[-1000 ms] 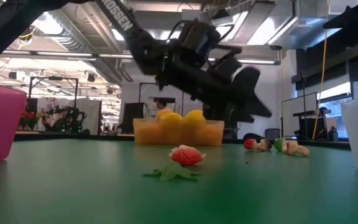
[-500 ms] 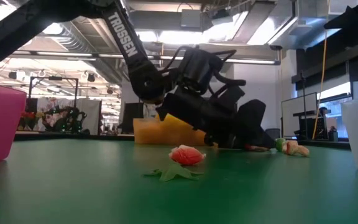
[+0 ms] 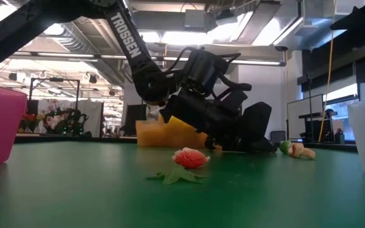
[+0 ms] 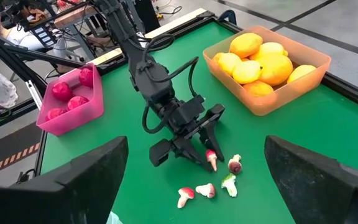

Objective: Sort produce into baskets
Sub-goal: Put the red mushroom into the transparent bin

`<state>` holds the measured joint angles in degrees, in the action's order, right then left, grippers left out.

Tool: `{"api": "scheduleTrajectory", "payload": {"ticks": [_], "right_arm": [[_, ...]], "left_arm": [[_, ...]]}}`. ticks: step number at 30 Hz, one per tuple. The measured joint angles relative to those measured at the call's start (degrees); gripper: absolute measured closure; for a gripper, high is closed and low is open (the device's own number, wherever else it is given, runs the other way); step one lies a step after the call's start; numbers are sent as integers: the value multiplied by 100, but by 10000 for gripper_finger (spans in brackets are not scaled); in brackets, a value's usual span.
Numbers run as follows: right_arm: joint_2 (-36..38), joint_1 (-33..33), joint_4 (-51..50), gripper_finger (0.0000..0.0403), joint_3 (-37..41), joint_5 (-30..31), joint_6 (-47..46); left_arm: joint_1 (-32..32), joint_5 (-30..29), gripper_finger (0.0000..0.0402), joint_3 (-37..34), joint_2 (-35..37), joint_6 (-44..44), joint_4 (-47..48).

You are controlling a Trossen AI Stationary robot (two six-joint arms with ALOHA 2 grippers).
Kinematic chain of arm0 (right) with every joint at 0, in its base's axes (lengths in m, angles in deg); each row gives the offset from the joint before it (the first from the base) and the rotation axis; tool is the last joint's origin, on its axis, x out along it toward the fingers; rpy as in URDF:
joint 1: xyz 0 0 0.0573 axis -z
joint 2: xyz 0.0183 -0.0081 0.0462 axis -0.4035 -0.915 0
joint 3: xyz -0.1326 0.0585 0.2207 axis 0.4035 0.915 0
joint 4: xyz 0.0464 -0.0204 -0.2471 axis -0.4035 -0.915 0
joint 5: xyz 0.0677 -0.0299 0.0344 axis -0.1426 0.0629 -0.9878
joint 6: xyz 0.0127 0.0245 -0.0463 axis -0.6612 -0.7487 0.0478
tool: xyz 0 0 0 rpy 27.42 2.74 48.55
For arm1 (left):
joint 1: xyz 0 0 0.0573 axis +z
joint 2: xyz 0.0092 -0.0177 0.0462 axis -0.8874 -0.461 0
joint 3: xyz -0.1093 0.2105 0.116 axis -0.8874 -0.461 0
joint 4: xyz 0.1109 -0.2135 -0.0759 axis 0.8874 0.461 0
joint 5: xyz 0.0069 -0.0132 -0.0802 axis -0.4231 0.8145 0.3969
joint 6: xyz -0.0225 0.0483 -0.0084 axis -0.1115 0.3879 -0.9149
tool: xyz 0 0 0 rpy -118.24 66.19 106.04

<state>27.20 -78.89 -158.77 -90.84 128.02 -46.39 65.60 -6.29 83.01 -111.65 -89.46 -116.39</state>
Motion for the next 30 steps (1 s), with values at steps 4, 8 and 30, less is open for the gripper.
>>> {"api": "scheduleTrajectory", "payload": {"ticks": [4, 8, 30], "right_arm": [[0, 0, 0, 29, 0, 0, 0], [0, -1, 2, 29, 0, 0, 1], [0, 0, 6, 29, 0, 61, 2]], "left_arm": [[-4, -18, 297, -2, -3, -20, 11], [-32, -16, 321, -7, 25, -46, 32], [-798, 241, 336, -26, 1195, -535, -464]]}}
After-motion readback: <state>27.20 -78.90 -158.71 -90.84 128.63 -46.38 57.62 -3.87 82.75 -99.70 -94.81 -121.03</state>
